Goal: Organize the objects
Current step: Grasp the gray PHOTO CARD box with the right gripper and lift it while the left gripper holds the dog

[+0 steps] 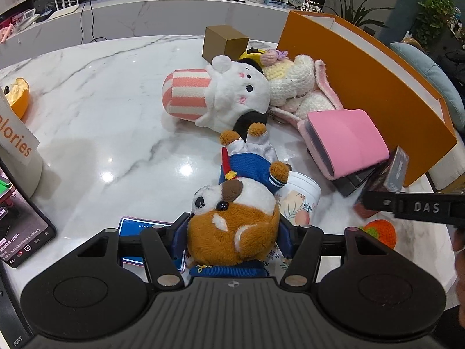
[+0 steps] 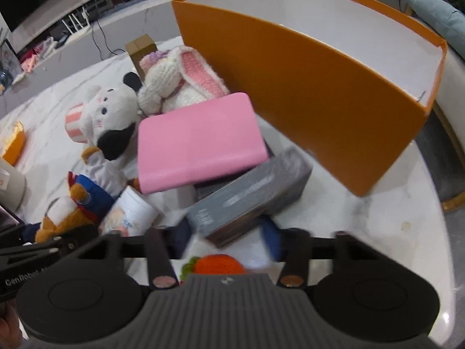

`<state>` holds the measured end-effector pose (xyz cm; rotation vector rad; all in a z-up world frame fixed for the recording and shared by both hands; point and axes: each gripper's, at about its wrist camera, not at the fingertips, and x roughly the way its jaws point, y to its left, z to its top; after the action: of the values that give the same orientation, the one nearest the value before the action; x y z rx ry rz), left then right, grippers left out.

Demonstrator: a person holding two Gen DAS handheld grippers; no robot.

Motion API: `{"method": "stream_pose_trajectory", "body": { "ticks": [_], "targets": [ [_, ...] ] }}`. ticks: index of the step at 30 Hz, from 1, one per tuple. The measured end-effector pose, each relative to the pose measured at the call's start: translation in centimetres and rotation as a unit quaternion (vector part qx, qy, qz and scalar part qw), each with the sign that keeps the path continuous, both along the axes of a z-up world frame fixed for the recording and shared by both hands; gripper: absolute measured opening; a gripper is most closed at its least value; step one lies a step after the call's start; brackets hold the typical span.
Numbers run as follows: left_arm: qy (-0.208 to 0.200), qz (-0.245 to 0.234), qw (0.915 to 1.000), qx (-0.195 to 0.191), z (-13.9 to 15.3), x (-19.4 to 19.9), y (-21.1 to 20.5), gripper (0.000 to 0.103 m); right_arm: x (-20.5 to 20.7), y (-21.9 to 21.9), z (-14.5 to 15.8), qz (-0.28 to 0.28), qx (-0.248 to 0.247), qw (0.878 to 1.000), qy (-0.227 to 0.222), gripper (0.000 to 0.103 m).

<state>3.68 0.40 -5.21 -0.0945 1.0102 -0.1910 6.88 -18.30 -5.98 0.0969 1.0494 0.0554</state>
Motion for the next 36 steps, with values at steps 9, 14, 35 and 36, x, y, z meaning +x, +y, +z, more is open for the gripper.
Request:
{"method": "stream_pose_trajectory", "body": {
  "ticks": [9, 14, 35, 36],
  "targets": [
    [0.001, -0.003, 1.0, 0.005, 0.1, 0.0, -0.3, 0.069, -1.5, -2.8, 0.6, -0.004, -0.004, 1.0, 0.024, 0.027],
    [0.0, -0.003, 1.0, 0.004, 0.0, 0.2, -0.3, 0.069, -1.9, -4.4, 1.1, -0.023, 0.005, 1.0, 0.016, 0.031],
    [0.003, -0.003, 1.0, -0.005, -0.1, 1.5, 0.7, 0.068, -0.6, -4.7, 1.3, -0.028, 0.001, 1.0, 0.001, 0.025],
    [0.004, -0.002, 1.0, -0.007, 0.0, 1.4, 0.8, 0.068, -0.8, -4.9, 1.6, -0.03, 0.01, 1.0, 0.0, 0.025]
  ]
}}
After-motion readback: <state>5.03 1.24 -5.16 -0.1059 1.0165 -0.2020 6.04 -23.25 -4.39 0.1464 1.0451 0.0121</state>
